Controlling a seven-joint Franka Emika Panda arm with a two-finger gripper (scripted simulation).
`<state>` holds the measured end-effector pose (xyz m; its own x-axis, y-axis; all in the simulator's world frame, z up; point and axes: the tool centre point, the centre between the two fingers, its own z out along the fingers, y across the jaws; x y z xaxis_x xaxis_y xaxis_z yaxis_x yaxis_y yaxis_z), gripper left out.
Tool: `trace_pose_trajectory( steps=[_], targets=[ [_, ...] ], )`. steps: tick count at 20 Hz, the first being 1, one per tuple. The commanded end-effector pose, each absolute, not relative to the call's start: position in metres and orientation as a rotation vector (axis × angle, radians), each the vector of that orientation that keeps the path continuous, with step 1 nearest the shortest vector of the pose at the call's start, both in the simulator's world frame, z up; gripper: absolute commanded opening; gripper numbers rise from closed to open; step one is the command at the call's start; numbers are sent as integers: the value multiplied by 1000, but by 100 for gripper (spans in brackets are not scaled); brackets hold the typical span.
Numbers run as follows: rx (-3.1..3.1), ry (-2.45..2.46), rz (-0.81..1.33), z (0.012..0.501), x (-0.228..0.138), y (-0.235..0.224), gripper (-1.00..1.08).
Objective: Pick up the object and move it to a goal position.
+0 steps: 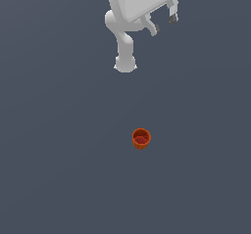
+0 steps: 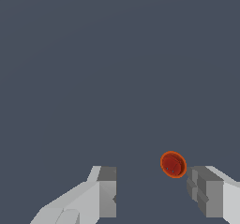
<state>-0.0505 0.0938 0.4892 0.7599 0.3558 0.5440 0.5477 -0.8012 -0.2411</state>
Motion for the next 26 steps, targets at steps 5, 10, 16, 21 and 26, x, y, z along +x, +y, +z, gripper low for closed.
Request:
trace_pose_trajectory(
  steps=[5, 10, 16, 21, 26],
  targets=[
    [-2503, -869, -783, 510, -62, 127, 28],
    [-2459, -1006, -839, 510, -66, 153, 28],
    [-2409, -1165, -880, 494, -64, 181, 28],
    [-2369, -1287, -895, 466, -56, 199, 28],
    [-2331, -1394, -895, 426, -44, 210, 28]
  ],
)
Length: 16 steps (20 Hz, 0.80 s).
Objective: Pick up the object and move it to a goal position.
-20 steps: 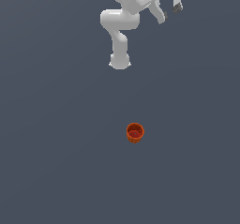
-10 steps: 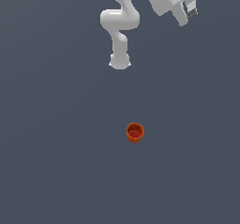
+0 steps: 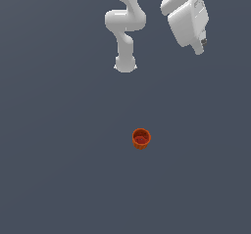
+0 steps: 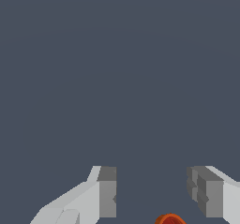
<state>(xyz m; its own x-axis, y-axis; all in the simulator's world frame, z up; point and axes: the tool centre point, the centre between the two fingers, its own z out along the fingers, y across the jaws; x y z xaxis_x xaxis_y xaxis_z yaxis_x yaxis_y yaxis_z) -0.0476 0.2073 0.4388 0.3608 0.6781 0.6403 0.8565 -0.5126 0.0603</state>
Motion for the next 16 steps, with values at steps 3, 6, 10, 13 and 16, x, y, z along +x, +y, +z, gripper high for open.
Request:
trace_pose_trajectory(
  steps=[3, 6, 10, 13, 16],
  targets=[
    [-2309, -1449, -890, 397, -35, 211, 28],
    [-2287, -1497, -883, 365, -26, 209, 28],
    [-2260, -1549, -872, 318, -15, 199, 28],
    [-2242, -1578, -865, 280, -7, 187, 28],
    [-2226, -1599, -860, 240, -2, 170, 28]
  ],
)
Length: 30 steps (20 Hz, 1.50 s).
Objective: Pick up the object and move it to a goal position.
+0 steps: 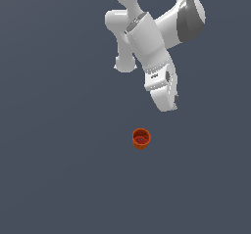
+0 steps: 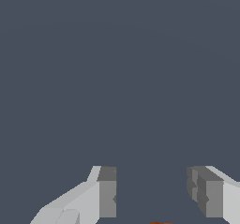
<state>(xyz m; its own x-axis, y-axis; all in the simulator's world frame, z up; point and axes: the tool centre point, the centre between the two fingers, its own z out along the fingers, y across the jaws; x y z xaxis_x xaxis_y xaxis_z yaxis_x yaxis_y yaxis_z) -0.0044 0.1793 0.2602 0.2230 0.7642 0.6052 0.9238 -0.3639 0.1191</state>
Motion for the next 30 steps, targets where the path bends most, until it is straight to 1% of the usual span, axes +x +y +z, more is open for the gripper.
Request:
trace_pose_trajectory(
  steps=[1, 8, 14, 20, 30],
  targets=[
    [-2222, -1604, -859, 226, 0, 164, 28],
    [-2202, -1617, -862, 146, 2, 119, 28],
    [-2197, -1614, -870, 104, -2, 91, 28],
    [-2197, -1611, -875, 86, -5, 78, 28],
    [-2197, -1598, -877, 88, -3, 73, 28]
  ],
)
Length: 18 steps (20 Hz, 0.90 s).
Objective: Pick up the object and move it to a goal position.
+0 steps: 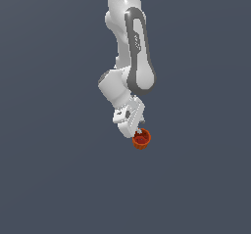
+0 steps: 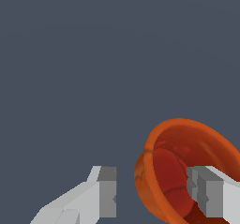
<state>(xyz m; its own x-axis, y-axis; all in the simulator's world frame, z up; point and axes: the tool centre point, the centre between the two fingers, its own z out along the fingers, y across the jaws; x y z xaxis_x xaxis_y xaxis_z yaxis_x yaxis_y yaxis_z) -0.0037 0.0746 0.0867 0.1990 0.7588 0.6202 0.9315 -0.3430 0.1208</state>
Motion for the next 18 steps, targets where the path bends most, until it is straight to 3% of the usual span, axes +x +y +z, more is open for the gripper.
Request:
trace_pose_trajectory(
  steps=[1, 14, 15, 18],
  targets=[
    [-2197, -1596, -877, 88, -3, 72, 28],
    [-2197, -1592, -878, 64, 5, 89, 28],
    [-2197, -1592, -878, 64, 5, 89, -100],
    [-2197, -1592, -878, 64, 5, 89, -100]
  ],
)
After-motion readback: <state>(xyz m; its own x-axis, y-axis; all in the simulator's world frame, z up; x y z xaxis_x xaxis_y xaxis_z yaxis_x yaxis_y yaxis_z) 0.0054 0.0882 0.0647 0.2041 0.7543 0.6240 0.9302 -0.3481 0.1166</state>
